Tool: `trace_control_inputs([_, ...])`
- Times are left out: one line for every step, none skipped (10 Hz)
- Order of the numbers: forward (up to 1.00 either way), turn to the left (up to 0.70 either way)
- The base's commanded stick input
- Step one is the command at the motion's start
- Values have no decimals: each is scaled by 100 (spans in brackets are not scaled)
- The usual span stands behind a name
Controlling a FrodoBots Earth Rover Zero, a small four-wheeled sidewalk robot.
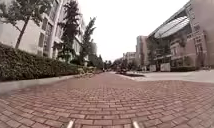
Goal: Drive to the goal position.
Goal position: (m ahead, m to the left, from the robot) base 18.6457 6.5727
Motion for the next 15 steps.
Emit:
trace_control_inputs([70, 0])
trace_control_inputs([70, 0])
trace_control_inputs([70, 0])
trace_control_inputs([70, 0])
trace_control_inputs([70, 0])
trace_control_inputs([70, 0])
trace_control_inputs([70, 0])
trace_control_inputs([70, 0])
trace_control_inputs([70, 0])
trace_control_inputs([70, 0])
trace_control_inputs([70, 0])
trace_control_inputs([70, 0])
trace_control_inputs([70, 0])
trace_control_inputs([70, 0])
trace_control_inputs([70, 0])
